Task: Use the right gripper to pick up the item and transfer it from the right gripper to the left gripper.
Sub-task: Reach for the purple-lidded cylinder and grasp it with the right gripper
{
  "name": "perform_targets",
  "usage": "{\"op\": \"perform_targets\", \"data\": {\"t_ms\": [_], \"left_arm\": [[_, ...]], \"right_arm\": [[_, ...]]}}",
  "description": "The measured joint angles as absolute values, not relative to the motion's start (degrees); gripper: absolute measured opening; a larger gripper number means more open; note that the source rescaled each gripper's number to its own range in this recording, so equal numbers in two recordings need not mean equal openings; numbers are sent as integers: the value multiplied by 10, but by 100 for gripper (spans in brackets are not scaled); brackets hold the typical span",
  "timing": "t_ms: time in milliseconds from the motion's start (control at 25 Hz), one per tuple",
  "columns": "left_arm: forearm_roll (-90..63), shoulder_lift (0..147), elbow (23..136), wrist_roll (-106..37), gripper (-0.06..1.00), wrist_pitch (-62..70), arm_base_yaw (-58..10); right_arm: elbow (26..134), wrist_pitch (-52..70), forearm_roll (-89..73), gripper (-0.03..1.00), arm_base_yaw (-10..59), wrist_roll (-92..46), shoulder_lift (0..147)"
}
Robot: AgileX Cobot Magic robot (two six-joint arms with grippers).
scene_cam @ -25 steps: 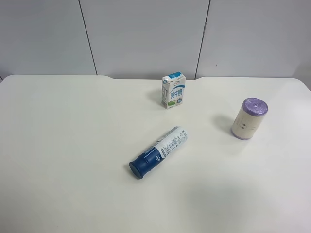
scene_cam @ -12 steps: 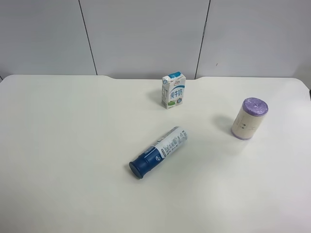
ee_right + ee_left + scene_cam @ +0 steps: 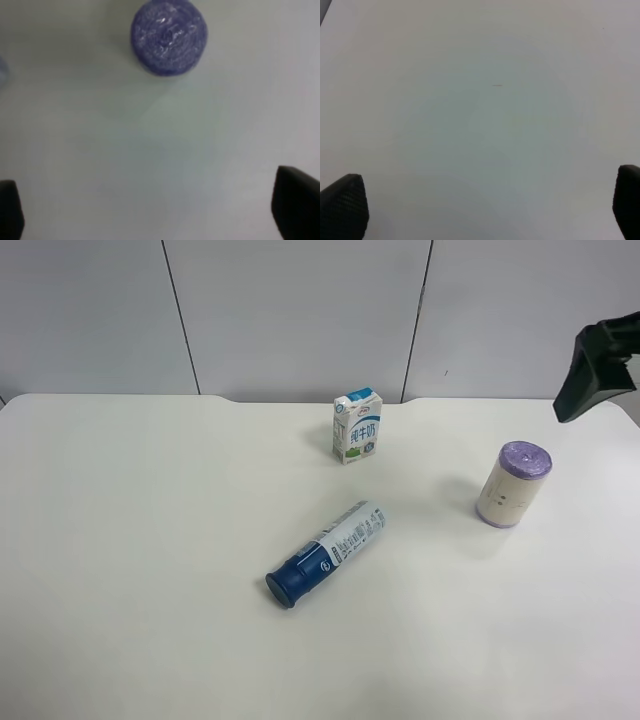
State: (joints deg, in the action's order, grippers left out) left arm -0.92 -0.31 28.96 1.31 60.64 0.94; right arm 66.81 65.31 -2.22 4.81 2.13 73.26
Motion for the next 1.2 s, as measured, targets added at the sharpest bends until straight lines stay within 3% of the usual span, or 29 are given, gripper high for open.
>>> {"op": "perform_targets", "data": {"t_ms": [240,440,1200], "left_arm": [[-9,-3,290,13,100,606,9],[-9,-3,290,13,100,606,9],[-9,-3,290,13,100,606,9]], "right_arm": [[735,679,-11,100,43,22,839],[770,689,-18,100,0,22,908],[773,607,-57,100,-17,-16,1059]]}}
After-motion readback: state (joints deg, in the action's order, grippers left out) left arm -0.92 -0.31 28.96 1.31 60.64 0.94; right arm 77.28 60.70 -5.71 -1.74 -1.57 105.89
